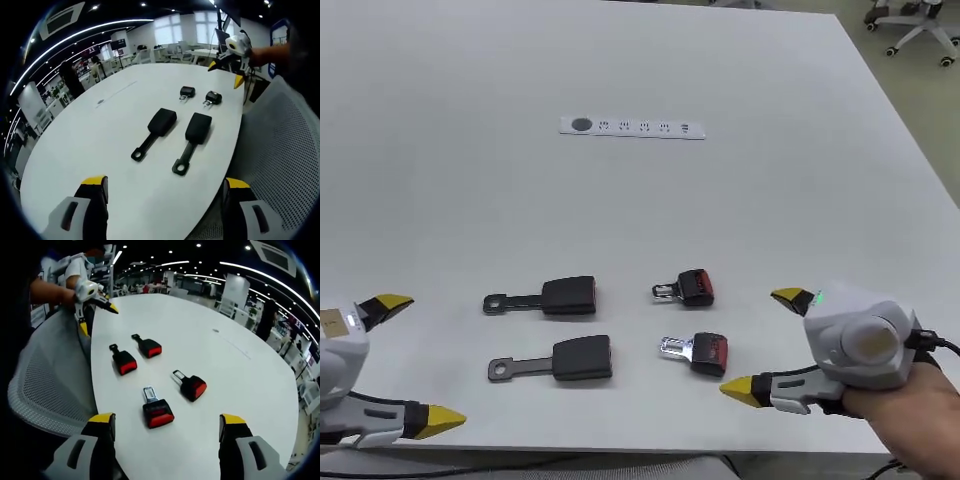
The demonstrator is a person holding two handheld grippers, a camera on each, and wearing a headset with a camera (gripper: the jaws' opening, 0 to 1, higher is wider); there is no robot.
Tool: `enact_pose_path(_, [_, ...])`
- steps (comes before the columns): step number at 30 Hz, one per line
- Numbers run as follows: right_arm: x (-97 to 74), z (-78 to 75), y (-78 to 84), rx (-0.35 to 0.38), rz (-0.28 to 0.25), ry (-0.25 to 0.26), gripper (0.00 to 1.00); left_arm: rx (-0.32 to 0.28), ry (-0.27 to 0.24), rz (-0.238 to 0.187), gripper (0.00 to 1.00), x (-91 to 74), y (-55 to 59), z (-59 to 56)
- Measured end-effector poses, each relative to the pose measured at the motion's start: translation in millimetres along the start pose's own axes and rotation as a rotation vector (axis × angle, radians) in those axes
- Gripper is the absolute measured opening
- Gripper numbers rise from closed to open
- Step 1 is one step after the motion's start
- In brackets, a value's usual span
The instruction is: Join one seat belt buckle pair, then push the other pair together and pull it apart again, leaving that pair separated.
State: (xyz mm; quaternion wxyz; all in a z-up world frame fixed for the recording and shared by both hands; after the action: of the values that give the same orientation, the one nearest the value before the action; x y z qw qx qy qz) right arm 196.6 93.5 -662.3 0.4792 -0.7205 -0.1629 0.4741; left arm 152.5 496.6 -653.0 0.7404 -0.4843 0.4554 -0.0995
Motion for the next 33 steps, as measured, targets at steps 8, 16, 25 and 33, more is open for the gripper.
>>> enact_pose_path(8, [3.4, -0.8, 4.0, 0.009, 0.023, -0.021, 0.82, 0.025, 0.023, 0.031, 0.9, 7.3, 5.9, -0.8])
enact_pose_path(16, [11.9, -2.7, 0.2, -0.035, 0.027, -0.062, 0.75, 0.038, 0.041, 0.03, 0.85, 24.4, -4.9, 1.5])
enact_pose_path(25, [24.1, 0.6, 1.6, -0.082, 0.054, -0.12, 0.67, 0.107, 0.146, 0.039, 0.76, 58.1, -21.8, -12.1])
enact_pose_path(33, [34.8, 0.6, 4.4, -0.143, 0.101, -0.178, 0.61, 0.184, 0.242, 0.077, 0.63, 91.9, -29.4, -27.6])
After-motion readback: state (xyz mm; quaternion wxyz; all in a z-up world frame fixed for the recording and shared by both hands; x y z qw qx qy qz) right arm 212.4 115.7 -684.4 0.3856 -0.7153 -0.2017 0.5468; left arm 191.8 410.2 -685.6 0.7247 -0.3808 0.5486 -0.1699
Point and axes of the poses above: the centre of the closed fingertips' face, and the gripper's own axes: x roughly forward along the fingers, z roughly to its left, y roughly out of its underside, the point moved 7 cm from there along -x, roughly backward along the fingers, and after that the axes turned 12 degrees about -z, right-handed, at the moved point
